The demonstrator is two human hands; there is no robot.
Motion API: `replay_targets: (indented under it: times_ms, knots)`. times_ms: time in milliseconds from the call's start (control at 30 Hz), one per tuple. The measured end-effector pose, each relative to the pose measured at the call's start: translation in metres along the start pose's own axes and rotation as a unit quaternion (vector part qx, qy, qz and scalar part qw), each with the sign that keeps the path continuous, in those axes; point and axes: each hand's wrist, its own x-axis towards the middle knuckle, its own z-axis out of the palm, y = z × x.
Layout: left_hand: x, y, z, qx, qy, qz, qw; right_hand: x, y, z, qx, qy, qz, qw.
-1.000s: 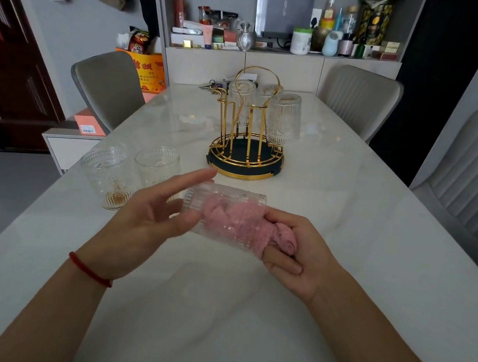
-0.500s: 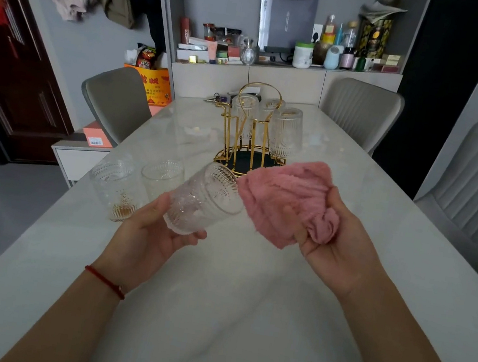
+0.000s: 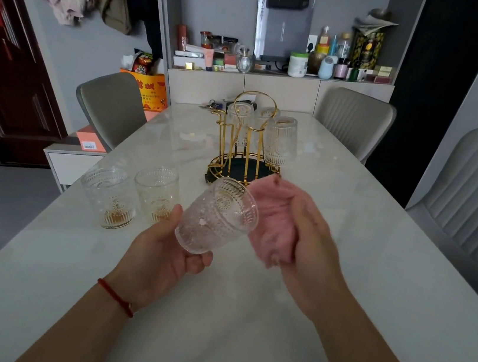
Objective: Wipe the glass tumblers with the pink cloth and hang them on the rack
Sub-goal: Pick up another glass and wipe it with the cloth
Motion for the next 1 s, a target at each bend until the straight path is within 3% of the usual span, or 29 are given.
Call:
replay_targets:
  times_ms: [100, 200, 367, 533, 633, 767, 867, 1000]
  knots:
    - [0.000, -0.005, 0.004, 0.004, -0.003, 0.012, 1.000, -0.007, 0.010, 0.013, -0.030, -0.069, 0.006, 0.997]
    - [-0.001, -0.003, -0.001, 0.035, -0.021, 0.040, 0.998, -0.008, 0.007, 0.015, 0.060, -0.071, 0.077, 0.993]
    - [-0.002, 0.001, 0.002, 0.085, -0.034, 0.094, 0.991, -0.006, 0.016, 0.006, -0.091, -0.031, 0.065, 0.993]
    - [-0.004, 0.000, 0.005, 0.136, 0.032, 0.135, 0.981, -0.004, 0.019, 0.000, -0.224, -0.054, 0.074, 0.970]
    - [-0.006, 0.001, 0.014, 0.257, 0.114, 0.170, 0.945, -0.007, 0.020, 0.003, -0.262, -0.048, 0.040, 0.963]
    - [-0.003, 0.010, 0.013, 0.323, 0.170, 0.127, 0.922, -0.009, 0.020, 0.008, -0.293, -0.033, -0.002, 0.955]
    - [-0.004, 0.011, 0.013, 0.235, 0.133, 0.075, 0.960, -0.010, 0.023, 0.012, -0.290, 0.005, 0.008, 0.957]
    - [-0.012, 0.006, 0.022, 0.116, 0.038, 0.097, 0.988, -0.011, 0.027, 0.015, -0.219, 0.044, 0.072, 0.972]
